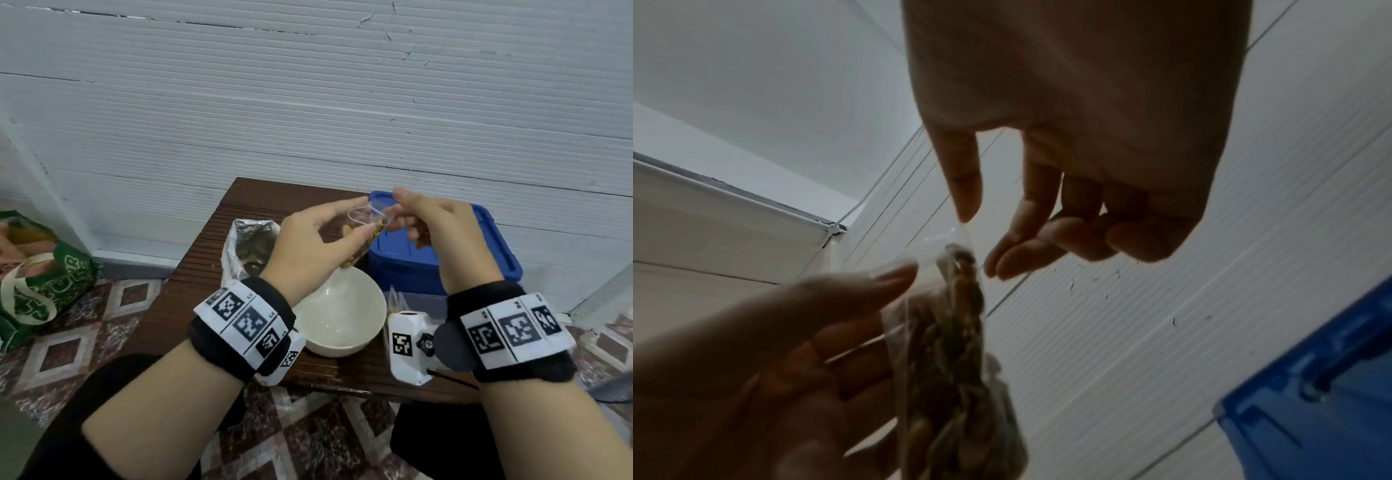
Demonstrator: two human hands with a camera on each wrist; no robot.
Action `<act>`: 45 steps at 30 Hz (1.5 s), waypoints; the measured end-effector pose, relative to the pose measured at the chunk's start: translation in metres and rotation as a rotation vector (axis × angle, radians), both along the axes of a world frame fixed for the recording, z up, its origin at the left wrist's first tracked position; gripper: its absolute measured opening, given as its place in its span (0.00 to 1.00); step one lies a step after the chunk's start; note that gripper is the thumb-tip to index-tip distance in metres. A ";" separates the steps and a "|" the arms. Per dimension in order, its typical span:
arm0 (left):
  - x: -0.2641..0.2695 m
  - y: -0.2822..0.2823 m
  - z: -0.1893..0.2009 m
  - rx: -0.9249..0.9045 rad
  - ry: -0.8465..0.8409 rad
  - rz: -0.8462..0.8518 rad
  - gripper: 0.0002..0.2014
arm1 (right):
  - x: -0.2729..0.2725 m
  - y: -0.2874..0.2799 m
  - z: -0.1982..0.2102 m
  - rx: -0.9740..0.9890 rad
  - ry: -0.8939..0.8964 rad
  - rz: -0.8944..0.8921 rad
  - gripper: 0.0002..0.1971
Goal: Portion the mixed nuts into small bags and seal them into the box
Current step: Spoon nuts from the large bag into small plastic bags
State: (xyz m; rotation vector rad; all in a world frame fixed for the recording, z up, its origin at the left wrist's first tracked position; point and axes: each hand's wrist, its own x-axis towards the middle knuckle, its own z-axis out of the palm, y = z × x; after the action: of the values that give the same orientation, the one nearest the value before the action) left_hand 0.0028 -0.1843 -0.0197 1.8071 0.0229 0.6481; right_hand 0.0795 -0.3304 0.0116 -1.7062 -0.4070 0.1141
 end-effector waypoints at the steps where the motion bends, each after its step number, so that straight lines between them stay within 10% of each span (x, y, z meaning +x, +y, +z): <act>1: 0.001 -0.002 -0.003 0.015 0.003 0.004 0.17 | 0.001 -0.002 0.000 -0.040 -0.018 0.019 0.16; 11: 0.013 -0.012 -0.036 0.072 0.297 -0.183 0.39 | 0.008 -0.014 -0.017 -0.274 -0.100 -0.005 0.13; 24: 0.021 -0.009 -0.056 0.111 0.292 -0.014 0.19 | -0.002 -0.008 -0.022 -0.527 -0.134 0.014 0.21; 30: 0.021 -0.015 -0.059 0.067 0.288 -0.038 0.22 | -0.003 -0.007 -0.025 -0.557 -0.190 -0.012 0.04; 45: 0.023 -0.006 -0.076 0.397 0.635 -0.104 0.24 | 0.030 -0.062 -0.064 -0.891 -0.081 -0.314 0.08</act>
State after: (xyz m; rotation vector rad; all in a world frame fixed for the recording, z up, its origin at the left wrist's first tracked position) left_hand 0.0258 -0.1901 -0.0953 2.3174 0.2389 -0.0239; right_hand 0.1092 -0.3928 -0.0526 -2.6381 -0.1334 -0.0122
